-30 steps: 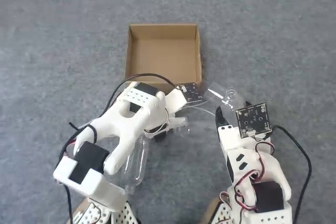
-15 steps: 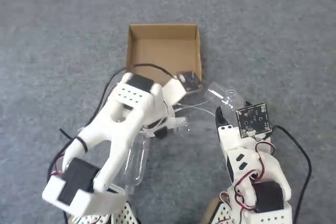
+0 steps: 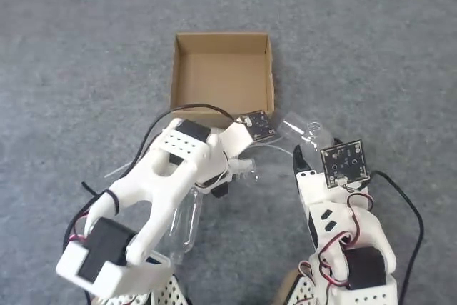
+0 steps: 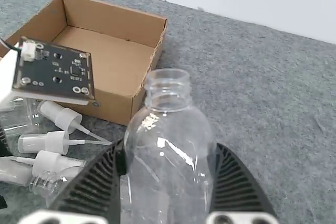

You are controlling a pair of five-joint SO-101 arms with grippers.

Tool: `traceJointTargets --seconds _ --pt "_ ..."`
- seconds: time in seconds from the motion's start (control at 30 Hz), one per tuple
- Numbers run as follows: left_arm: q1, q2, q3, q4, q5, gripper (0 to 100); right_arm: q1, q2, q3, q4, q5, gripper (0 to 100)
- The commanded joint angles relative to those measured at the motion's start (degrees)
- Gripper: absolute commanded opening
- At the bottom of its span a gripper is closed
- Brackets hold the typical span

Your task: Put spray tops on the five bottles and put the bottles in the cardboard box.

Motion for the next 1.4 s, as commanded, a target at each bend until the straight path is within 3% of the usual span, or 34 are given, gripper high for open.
traceJointTargets --seconds 0.0,0.27,0.73,1.07,1.37 --pt "-0.79 -2.55 1.36 -3.78 0.88 22 0.57 -1.1 -0.88 -1.36 -0.26 7.6" --pt "-1.32 2.64 -0.31 -2.99 0.97 21 0.57 -1.1 -0.88 -1.36 -0.26 7.6" --pt "-1.14 6.77 -4.44 -0.62 0.88 4 0.57 -1.1 -0.88 -1.27 -0.26 7.6" --pt "-1.93 6.77 -18.68 13.01 0.97 2 0.57 -1.1 -0.88 -1.36 -0.35 7.6" --pt "-2.02 6.68 -23.69 14.51 6.77 1 0.57 -1.1 -1.05 -1.36 -0.62 7.6"
